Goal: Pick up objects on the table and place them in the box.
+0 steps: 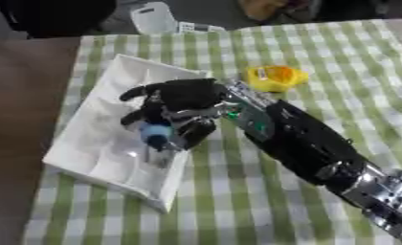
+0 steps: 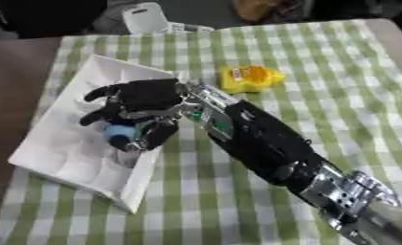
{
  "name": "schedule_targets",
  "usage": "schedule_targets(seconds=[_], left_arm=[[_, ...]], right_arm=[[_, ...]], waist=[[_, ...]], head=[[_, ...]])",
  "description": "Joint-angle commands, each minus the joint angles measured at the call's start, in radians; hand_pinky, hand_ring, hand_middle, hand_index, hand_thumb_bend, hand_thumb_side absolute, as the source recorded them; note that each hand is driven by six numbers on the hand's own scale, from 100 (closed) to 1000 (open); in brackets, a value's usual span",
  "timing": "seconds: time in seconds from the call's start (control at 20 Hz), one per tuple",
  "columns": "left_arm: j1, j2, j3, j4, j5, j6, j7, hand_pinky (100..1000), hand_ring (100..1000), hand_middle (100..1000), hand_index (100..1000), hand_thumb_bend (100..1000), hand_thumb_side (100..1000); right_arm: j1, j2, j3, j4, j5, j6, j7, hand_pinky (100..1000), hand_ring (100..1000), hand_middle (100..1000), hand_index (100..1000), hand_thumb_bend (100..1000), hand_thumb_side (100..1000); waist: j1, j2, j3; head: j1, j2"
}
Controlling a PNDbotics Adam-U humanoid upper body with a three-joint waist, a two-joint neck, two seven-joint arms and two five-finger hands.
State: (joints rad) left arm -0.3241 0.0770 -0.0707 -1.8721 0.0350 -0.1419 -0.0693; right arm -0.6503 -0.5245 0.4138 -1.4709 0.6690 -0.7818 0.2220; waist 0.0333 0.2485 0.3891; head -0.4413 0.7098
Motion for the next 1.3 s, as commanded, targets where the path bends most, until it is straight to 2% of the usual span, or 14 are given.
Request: schedule_targets(seconds=[0.05,0.1,0.2,0.3,0.45,0.5,0.55,0.6,0.65,0.7,0.85,0.9,1.05,1.3], left_arm=[[-0.011,0.004,-0.001,-0.022,0.003,-0.001,-0.001,742,702,896,763,165,885],[-0.01,0.004,-0.001,-0.022,0.003,-0.001,-0.001,741,702,896,763,165,884],[-0.01,0.004,-0.001,-0.022,0.004,-0.001,0.0,741,702,895,763,167,883],[-0.01,0.004,-0.002,-0.022,0.004,-0.001,-0.001,741,702,895,763,168,882],[-0.008,0.005,-0.001,-0.021,0.003,-0.001,0.0,740,703,896,763,168,883],[-0.008,0.005,-0.001,-0.021,0.003,-0.001,0.0,740,703,896,763,168,884],[-0.008,0.005,-0.001,-0.02,0.002,0.0,0.0,740,703,896,763,168,884],[-0.008,0.005,-0.002,-0.02,0.002,0.0,0.0,740,703,896,763,168,883],[-0.009,0.005,-0.002,-0.021,0.002,-0.001,-0.001,740,703,896,763,168,883],[-0.009,0.004,-0.002,-0.021,0.002,-0.001,-0.001,740,703,896,763,168,883],[-0.008,0.005,-0.001,-0.021,0.002,0.0,0.0,740,703,896,763,167,885],[-0.008,0.005,-0.001,-0.02,0.002,0.0,0.0,740,703,896,763,167,885],[-0.009,0.005,0.0,-0.021,0.002,-0.001,0.001,739,703,896,763,168,884],[-0.009,0.005,0.0,-0.021,0.002,0.0,0.002,739,704,896,763,167,885]], right_arm=[[-0.013,-0.031,-0.017,-0.03,0.013,0.045,-0.065,961,936,999,1000,100,141],[-0.013,-0.038,-0.02,-0.034,0.013,0.061,-0.083,956,928,992,1000,100,105],[-0.011,-0.051,-0.021,-0.044,0.019,0.081,-0.105,935,912,956,1000,100,100],[-0.001,-0.073,-0.017,-0.051,0.036,0.058,-0.093,954,928,956,1000,100,100],[0.021,-0.105,-0.014,-0.039,0.095,-0.07,0.004,959,938,979,1000,100,166],[0.026,-0.11,-0.011,-0.028,0.112,-0.098,0.043,985,950,997,1000,100,379],[0.032,-0.115,0.007,-0.024,0.131,-0.112,0.109,985,950,997,1000,100,379],[0.036,-0.117,0.021,-0.023,0.138,-0.119,0.175,1000,976,1000,1000,100,641],[0.041,-0.117,0.039,-0.017,0.144,-0.122,0.261,1000,976,1000,1000,100,641],[0.044,-0.113,0.044,-0.015,0.129,-0.124,0.336,1000,990,1000,1000,100,753],[0.042,-0.104,0.028,-0.027,0.028,-0.125,0.467,1000,980,1000,1000,100,690],[0.04,-0.104,0.018,-0.032,-0.002,-0.125,0.487,994,957,1000,1000,100,550],[0.034,-0.101,-0.005,-0.042,-0.049,-0.125,0.506,992,958,1000,1000,100,515],[0.033,-0.098,-0.013,-0.05,-0.061,-0.125,0.507,991,956,1000,1000,100,492]], waist=[[0.006,-0.001,-0.002],[0.006,-0.002,-0.003],[0.007,-0.003,-0.005],[0.007,-0.006,-0.008],[0.006,-0.008,-0.013],[0.005,-0.008,-0.014],[0.005,-0.007,-0.014],[0.005,-0.007,-0.014],[0.004,-0.007,-0.013],[0.005,-0.007,-0.014],[0.006,-0.005,-0.016],[0.006,-0.005,-0.016],[0.007,-0.003,-0.016],[0.007,-0.003,-0.016]], head=[[0.001,-0.015],[0.002,-0.015],[0.003,-0.015],[0.003,-0.014],[0.005,-0.014],[0.005,-0.014],[0.006,-0.014],[0.006,-0.013],[0.003,-0.013],[0.003,-0.012],[0.007,-0.01],[0.007,-0.009],[0.007,-0.009],[0.008,-0.008]])
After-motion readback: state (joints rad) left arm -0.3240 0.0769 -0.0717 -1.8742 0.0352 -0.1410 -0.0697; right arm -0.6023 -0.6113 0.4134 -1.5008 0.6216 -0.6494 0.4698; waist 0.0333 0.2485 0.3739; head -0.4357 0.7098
